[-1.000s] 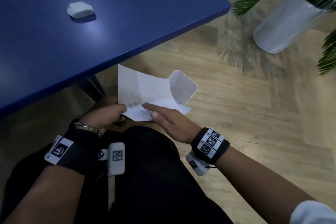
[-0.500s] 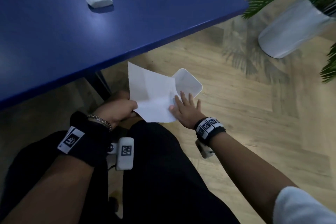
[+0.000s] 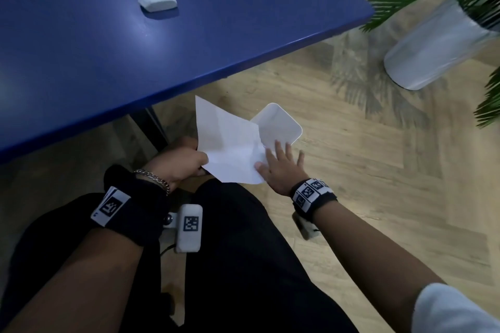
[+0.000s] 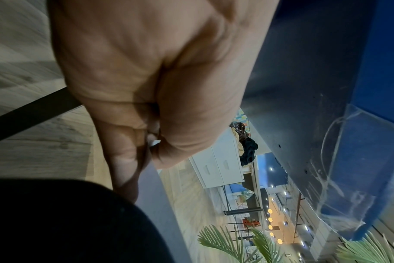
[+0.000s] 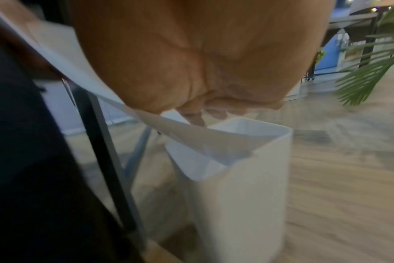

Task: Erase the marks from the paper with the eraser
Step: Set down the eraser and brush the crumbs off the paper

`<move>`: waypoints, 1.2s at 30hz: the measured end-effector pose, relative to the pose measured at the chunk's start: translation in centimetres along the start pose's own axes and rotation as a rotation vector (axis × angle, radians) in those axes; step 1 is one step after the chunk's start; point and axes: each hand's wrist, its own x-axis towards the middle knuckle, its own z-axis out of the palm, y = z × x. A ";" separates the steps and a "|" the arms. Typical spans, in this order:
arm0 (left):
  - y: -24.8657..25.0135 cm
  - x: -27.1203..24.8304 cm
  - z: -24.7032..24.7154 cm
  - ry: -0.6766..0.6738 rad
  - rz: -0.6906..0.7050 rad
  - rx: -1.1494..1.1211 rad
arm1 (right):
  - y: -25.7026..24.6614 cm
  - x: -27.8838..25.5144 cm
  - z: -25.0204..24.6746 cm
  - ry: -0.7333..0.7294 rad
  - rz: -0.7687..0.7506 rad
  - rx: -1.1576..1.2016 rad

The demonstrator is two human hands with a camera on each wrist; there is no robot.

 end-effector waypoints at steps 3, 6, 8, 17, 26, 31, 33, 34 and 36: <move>0.0 0.0 -0.1 0.001 0.007 0.012 | -3.3 -2.0 -1.2 -0.001 -0.269 0.313; 0.1 -0.2 0.0 -0.007 0.016 0.003 | -3.3 -2.1 0.4 -0.073 -0.295 0.323; 0.2 -0.5 -0.1 -0.009 0.010 0.012 | -1.2 -0.8 1.9 -0.087 -0.195 0.181; -1.5 0.7 -1.0 0.006 0.035 0.082 | 0.0 1.5 0.0 0.100 0.048 0.172; -0.9 -0.1 -0.9 0.003 0.025 0.036 | -3.3 1.6 -0.2 -0.030 -0.293 0.302; -0.9 -0.4 -0.6 -0.010 0.003 0.013 | 1.7 3.6 0.9 0.019 0.146 -0.133; -0.8 -0.5 -0.7 -0.013 0.013 0.012 | 3.3 4.1 0.2 0.119 0.182 -0.075; -0.8 -0.5 -0.9 -0.016 0.023 0.023 | 3.7 4.0 -0.7 0.181 0.183 0.050; -0.6 -0.6 -1.2 -0.015 0.048 0.031 | 4.5 3.9 -2.0 0.238 0.235 0.436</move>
